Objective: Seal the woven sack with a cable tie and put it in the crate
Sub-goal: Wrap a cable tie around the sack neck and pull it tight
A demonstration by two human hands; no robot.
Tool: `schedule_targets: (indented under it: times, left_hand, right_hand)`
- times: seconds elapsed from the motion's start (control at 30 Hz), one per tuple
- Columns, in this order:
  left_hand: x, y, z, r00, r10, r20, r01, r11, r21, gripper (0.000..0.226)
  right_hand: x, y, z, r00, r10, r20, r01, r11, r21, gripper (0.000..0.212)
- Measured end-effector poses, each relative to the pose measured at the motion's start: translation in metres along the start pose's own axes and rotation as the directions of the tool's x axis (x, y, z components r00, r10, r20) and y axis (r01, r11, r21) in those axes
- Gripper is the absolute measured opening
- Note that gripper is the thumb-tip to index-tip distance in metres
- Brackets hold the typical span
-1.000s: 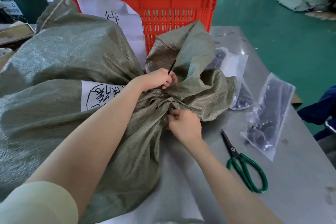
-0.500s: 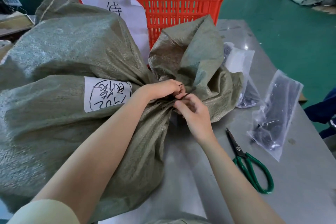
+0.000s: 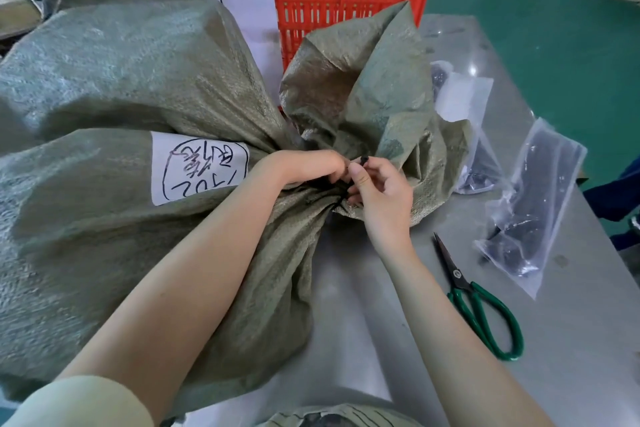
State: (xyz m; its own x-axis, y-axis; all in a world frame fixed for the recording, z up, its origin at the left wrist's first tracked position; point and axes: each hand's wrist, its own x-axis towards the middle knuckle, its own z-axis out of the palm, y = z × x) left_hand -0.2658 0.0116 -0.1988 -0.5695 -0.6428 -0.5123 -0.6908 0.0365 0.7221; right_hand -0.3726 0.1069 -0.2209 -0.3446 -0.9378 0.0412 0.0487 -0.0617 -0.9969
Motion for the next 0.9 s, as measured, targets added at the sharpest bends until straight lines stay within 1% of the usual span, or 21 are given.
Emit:
schedule_targets:
  times: [0.1, 0.13, 0.17, 0.23, 0.27, 0.3, 0.37, 0.47, 0.67, 0.9]
  left_hand:
    - [-0.003, 0.004, -0.001, 0.997, 0.078, 0.005, -0.075, 0.973, -0.216, 0.019]
    - [-0.005, 0.005, 0.000, 0.995, 0.102, 0.014, -0.095, 0.964, -0.250, 0.010]
    - [-0.006, 0.006, 0.000, 0.992, 0.122, 0.021, -0.112, 0.958, -0.262, 0.006]
    - [-0.007, 0.008, -0.002, 0.984, 0.177, 0.033, -0.167, 0.964, -0.207, 0.013]
    - [-0.006, 0.007, -0.003, 0.978, 0.208, 0.025, -0.200, 0.963, -0.180, 0.012]
    - [-0.006, 0.008, -0.004, 0.973, 0.230, 0.011, -0.224, 0.958, -0.179, 0.010]
    - [-0.007, 0.006, -0.007, 0.966, 0.257, -0.003, -0.251, 0.941, -0.226, 0.010]
    - [-0.006, 0.005, -0.007, 0.964, 0.266, 0.004, -0.257, 0.937, -0.238, 0.015]
    - [-0.005, 0.006, -0.007, 0.960, 0.281, 0.004, -0.273, 0.935, -0.226, 0.014]
    - [-0.004, 0.005, -0.007, 0.956, 0.293, 0.010, -0.282, 0.929, -0.241, 0.014]
  right_hand:
    - [0.001, -0.001, -0.001, 1.000, 0.010, 0.015, -0.010, 1.000, 0.018, 0.027]
    - [0.001, -0.001, -0.002, 1.000, 0.009, 0.019, -0.010, 0.999, 0.033, 0.028]
    - [0.000, -0.002, -0.004, 1.000, 0.008, 0.021, -0.009, 0.999, 0.048, 0.027]
    - [-0.001, -0.004, -0.006, 1.000, 0.009, 0.021, -0.010, 0.998, 0.069, 0.019]
    - [-0.001, -0.004, -0.007, 1.000, 0.008, 0.024, -0.010, 0.997, 0.075, 0.015]
    - [-0.002, -0.004, -0.007, 1.000, 0.007, 0.021, -0.009, 0.997, 0.080, 0.015]
    - [-0.004, -0.003, -0.009, 1.000, -0.002, 0.006, 0.001, 0.995, 0.099, 0.024]
    - [-0.007, 0.000, -0.010, 0.999, -0.018, 0.026, 0.015, 0.995, 0.097, 0.030]
    - [-0.006, 0.006, -0.009, 0.996, -0.023, 0.082, 0.019, 0.999, 0.042, 0.034]
    - [-0.005, 0.007, -0.009, 0.997, -0.026, 0.072, 0.025, 1.000, 0.017, 0.034]
